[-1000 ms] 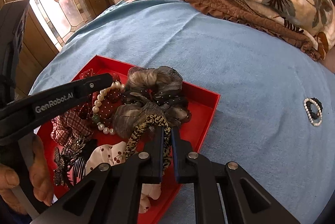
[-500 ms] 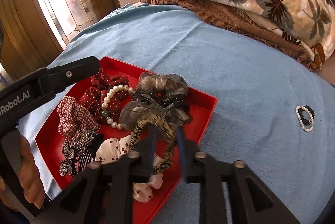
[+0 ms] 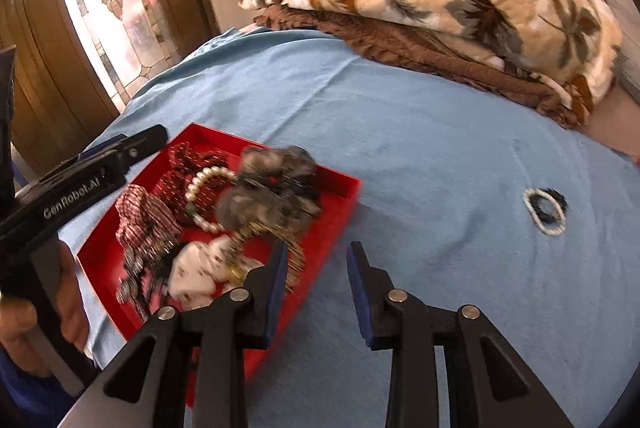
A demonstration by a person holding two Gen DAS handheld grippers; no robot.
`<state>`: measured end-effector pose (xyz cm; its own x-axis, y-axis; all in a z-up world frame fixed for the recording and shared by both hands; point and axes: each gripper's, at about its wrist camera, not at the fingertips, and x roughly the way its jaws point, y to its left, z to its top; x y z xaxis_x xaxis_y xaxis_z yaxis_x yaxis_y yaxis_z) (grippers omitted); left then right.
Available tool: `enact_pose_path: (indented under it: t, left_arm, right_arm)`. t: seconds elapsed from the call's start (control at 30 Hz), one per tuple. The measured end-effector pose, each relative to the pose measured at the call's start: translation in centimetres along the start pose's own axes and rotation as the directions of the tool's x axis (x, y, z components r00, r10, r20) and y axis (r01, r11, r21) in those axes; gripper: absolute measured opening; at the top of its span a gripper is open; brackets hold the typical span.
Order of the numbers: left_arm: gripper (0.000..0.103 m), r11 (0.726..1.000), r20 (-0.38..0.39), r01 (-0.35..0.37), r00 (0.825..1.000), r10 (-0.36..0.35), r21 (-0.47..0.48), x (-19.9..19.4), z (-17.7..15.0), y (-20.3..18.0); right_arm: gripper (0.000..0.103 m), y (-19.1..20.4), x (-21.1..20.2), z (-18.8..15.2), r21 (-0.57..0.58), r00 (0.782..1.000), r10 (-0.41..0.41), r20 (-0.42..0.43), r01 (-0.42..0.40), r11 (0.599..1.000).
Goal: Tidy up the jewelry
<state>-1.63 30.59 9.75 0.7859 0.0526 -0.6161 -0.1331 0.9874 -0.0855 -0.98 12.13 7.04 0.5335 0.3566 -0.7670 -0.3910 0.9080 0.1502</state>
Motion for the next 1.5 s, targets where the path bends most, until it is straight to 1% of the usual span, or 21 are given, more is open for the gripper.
enact_pose_path:
  t: [0.07,0.2,0.27,0.33,0.4,0.5,0.6,0.7,0.8,0.93,1.03,1.07,1.1,1.17,1.2,1.27,1.37,1.43,1.5]
  left_arm:
    - [0.062,1.000,0.009,0.019,1.000,-0.020,0.023,-0.9,-0.3,-1.0]
    - [0.062,0.995,0.004,0.064,0.998,-0.064,0.072,-2.6,-0.9,-3.7]
    - [0.062,0.991,-0.025,0.103,0.995,-0.101,0.087,-3.3,-1.3,-5.4]
    - [0.062,0.983,-0.050,0.151,0.988,-0.147,0.107,-4.1,-1.7,-7.4]
    - [0.062,0.976,-0.056,0.172,0.985,-0.166,0.131,-4.9,-2.0,-9.2]
    - [0.062,0.964,-0.085,0.210,0.976,-0.199,0.163,-5.4,-2.2,-12.7]
    - [0.062,0.954,-0.112,0.238,0.969,-0.221,0.180,-4.9,-2.4,-15.8]
    - [0.062,0.952,-0.134,0.236,0.968,-0.212,0.196,-3.8,-2.5,-18.4]
    - [0.062,0.950,-0.142,0.240,0.966,-0.214,0.200,-2.8,-2.7,-19.9]
    - [0.062,0.952,-0.171,0.235,0.964,-0.203,0.196,-1.2,-3.1,-20.4]
    - [0.062,0.957,-0.193,0.220,0.964,-0.183,0.190,0.0,-3.5,-20.2]
    - [0.062,0.958,-0.199,0.217,0.963,-0.180,0.188,0.3,-3.5,-20.2]
    - [0.062,0.960,-0.207,0.212,0.963,-0.173,0.184,0.8,-3.5,-20.1]
    - [0.062,0.962,-0.213,0.206,0.963,-0.167,0.177,1.4,-3.4,-20.1]
    - [0.062,0.963,-0.214,0.204,0.963,-0.165,0.174,1.6,-3.3,-20.1]
    - [0.062,0.966,-0.214,0.199,0.963,-0.162,0.166,2.0,-3.1,-20.2]
    - [0.062,0.969,-0.217,0.189,0.964,-0.152,0.161,2.5,-2.8,-20.5]
    - [0.062,0.969,-0.223,0.193,0.962,-0.156,0.153,2.7,-2.6,-20.8]
    - [0.062,0.969,-0.226,0.195,0.961,-0.158,0.152,2.8,-2.3,-21.4]
  right_arm:
    - [0.037,-2.1,-0.7,-1.0,0.020,1.000,-0.019,-0.007,0.019,1.000]
    - [0.037,-7.2,-2.1,-3.1,0.066,0.995,-0.096,-0.021,0.097,0.993]
    - [0.037,-10.8,-2.8,-4.0,0.118,0.990,-0.140,-0.032,0.143,0.983]
    - [0.037,-14.2,-3.4,-4.6,0.180,0.986,-0.165,-0.036,0.169,0.969]
    - [0.037,-17.6,-4.0,-5.2,0.244,0.981,-0.192,-0.035,0.195,0.950]
    - [0.037,-20.7,-4.3,-5.4,0.304,0.977,-0.211,-0.032,0.211,0.929]
    - [0.037,-23.6,-3.9,-4.9,0.367,0.980,-0.195,-0.028,0.191,0.910]
    - [0.037,-25.3,-3.1,-3.9,0.402,0.985,-0.171,-0.017,0.164,0.901]
    - [0.037,-25.9,-1.5,-2.9,0.412,0.991,-0.131,-0.013,0.125,0.902]
    - [0.037,-25.7,1.3,-1.1,0.375,0.994,-0.110,-0.017,0.109,0.921]
    - [0.036,-25.2,3.4,-0.3,0.328,0.992,-0.120,-0.030,0.123,0.937]
    - [0.033,-25.1,4.1,-0.1,0.312,0.992,-0.120,-0.038,0.126,0.942]
    - [0.025,-25.1,4.7,0.0,0.300,0.991,-0.123,-0.045,0.131,0.945]
    - [0.017,-25.2,5.7,0.2,0.282,0.988,-0.145,-0.056,0.155,0.947]
    - [0.015,-25.3,5.8,0.3,0.288,0.988,-0.152,-0.040,0.157,0.945]
    - [0.013,-26.0,5.9,0.6,0.317,0.991,-0.132,-0.028,0.134,0.939]
    - [0.001,-26.7,6.1,0.8,0.358,0.996,-0.078,-0.036,0.086,0.930]
    - [0.001,-26.7,5.7,0.4,0.359,0.997,-0.067,-0.040,0.077,0.930]
    - [0.001,-26.8,4.7,-0.6,0.343,0.996,-0.076,-0.052,0.090,0.935]
